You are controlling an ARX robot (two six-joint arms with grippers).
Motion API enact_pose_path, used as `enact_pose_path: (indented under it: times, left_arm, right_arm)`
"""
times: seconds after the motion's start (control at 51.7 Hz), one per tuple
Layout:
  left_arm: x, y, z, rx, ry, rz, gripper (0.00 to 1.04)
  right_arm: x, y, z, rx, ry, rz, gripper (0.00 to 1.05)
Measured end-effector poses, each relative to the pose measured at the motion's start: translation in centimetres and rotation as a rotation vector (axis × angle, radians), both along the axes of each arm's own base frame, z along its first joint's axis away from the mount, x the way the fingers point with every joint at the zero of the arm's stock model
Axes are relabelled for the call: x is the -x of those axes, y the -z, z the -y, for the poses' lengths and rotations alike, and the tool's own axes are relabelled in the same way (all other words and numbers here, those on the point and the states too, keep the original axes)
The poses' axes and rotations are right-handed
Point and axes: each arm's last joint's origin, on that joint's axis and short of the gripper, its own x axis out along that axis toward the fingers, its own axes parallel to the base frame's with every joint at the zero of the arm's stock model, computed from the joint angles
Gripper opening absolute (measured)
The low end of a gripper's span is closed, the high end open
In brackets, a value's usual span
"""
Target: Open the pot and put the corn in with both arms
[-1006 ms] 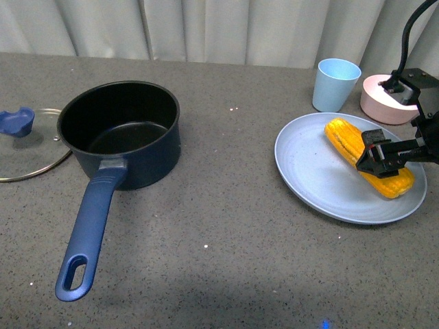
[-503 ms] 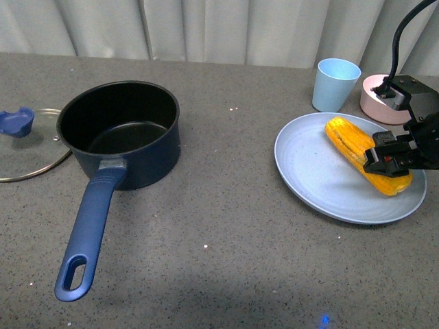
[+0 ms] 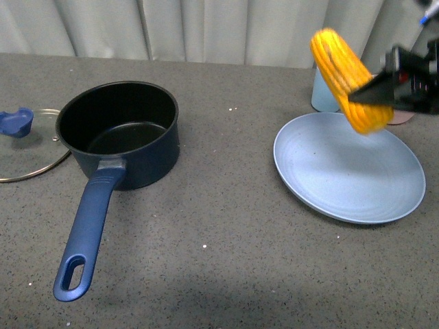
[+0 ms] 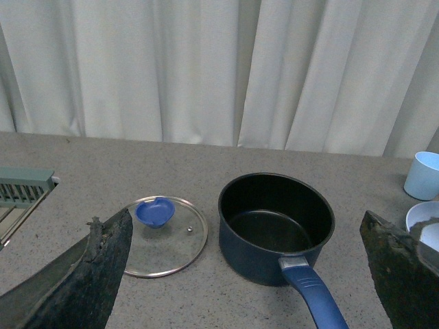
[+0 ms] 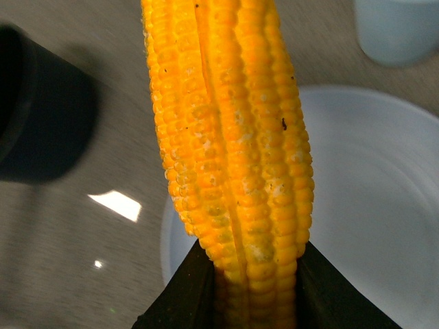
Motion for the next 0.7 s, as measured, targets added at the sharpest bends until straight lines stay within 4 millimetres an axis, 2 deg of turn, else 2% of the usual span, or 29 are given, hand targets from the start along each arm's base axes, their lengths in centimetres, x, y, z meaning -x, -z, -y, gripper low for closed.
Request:
enact_pose_path:
  times: [0.039, 0.155, 0.329, 0.561, 0.697]
  left_arm:
    - [0.0, 0.0, 0.0, 0.0, 0.0, 0.0, 0.98]
    - [0.0, 0.0, 0.0, 0.0, 0.0, 0.0, 0.98]
    - [0.0, 0.0, 0.0, 0.0, 0.0, 0.0, 0.98]
    - [0.0, 0.0, 0.0, 0.0, 0.0, 0.0, 0.98]
    - [0.0, 0.0, 0.0, 0.0, 0.0, 0.0, 0.98]
  right_arm:
    - [0.0, -1.2, -0.8, -0.063, -0.017, 0.022, 0.22]
    - [0.1, -2.6, -3.8, -0.233, -0.067, 0.006, 0.21]
    - [0.2, -1.9, -8.9, -0.371, -0.107, -0.119, 0.21]
    - [-1.0, -0.9, -15.2, -0.419, -0.157, -0.245, 0.21]
    - [-1.7, -0.7, -17.8, -0.432, -0.189, -0.28, 0.21]
